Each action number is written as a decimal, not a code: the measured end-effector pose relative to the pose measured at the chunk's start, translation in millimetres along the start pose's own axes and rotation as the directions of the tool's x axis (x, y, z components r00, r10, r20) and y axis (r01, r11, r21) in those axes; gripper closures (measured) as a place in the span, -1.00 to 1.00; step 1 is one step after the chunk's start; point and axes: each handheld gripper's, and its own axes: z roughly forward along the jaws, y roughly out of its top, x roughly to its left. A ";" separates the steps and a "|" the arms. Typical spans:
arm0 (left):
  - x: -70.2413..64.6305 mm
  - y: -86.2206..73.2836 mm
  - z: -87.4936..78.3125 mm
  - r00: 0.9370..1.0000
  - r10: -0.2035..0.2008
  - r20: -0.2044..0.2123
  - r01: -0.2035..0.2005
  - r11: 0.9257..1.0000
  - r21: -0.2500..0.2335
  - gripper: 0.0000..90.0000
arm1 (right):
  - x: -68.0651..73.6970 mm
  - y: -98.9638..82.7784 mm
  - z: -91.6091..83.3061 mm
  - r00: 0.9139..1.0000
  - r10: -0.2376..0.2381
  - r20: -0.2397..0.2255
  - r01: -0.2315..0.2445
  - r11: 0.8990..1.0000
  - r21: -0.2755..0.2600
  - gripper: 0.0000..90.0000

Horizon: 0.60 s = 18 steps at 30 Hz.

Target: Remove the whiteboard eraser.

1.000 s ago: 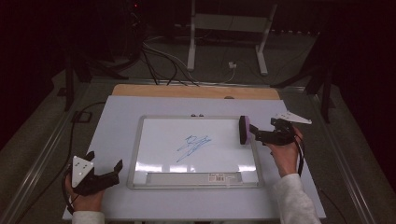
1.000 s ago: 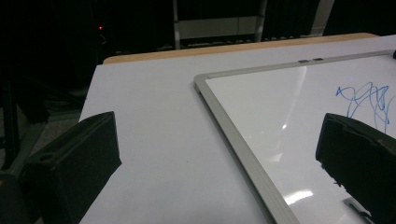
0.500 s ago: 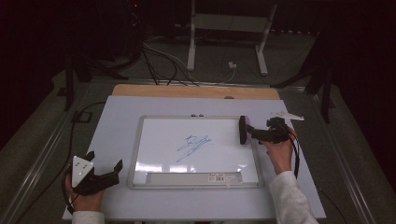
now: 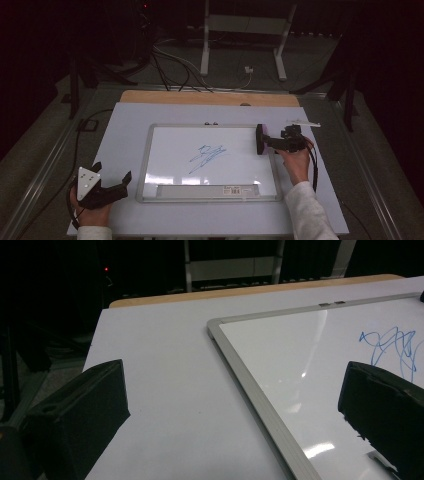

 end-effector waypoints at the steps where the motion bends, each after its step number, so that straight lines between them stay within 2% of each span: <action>1: 0.0 0.0 0.0 1.000 0.000 0.000 0.000 1.000 0.000 -0.99 | 0.0 0.0 0.0 1.000 0.000 0.000 0.000 1.000 0.000 -0.81; 7: 0.0 0.0 -0.1 1.000 0.000 0.000 0.000 1.000 0.000 -0.99 | -1.6 -0.3 4.7 1.000 0.018 -0.004 -0.018 1.000 0.017 -0.75; 8: 0.0 0.0 0.0 1.000 0.000 0.000 0.000 1.000 0.000 -0.99 | -2.2 -0.2 5.9 1.000 0.025 -0.005 -0.025 0.999 0.022 -0.66; 10: -0.2 0.0 0.1 1.000 0.001 0.000 -0.001 1.000 0.000 -0.99 | -2.6 -0.3 6.5 1.000 0.027 -0.007 -0.027 0.999 0.023 -0.64; 13: -0.3 -0.1 0.2 1.000 0.000 0.000 0.000 1.000 0.002 -0.99 | -3.3 -1.0 8.8 0.999 0.037 0.005 -0.037 0.999 0.033 -0.47; 16: -0.1 -0.1 0.2 1.000 0.000 0.001 0.000 1.000 0.002 -0.99 | -3.5 -1.4 9.9 0.999 0.043 0.011 -0.043 0.998 0.042 -0.39; 18: -0.2 -0.1 0.3 1.000 0.000 0.001 0.000 1.000 0.002 -0.99 | -4.1 -2.4 12.1 0.999 0.049 0.002 -0.049 0.997 0.056 -0.27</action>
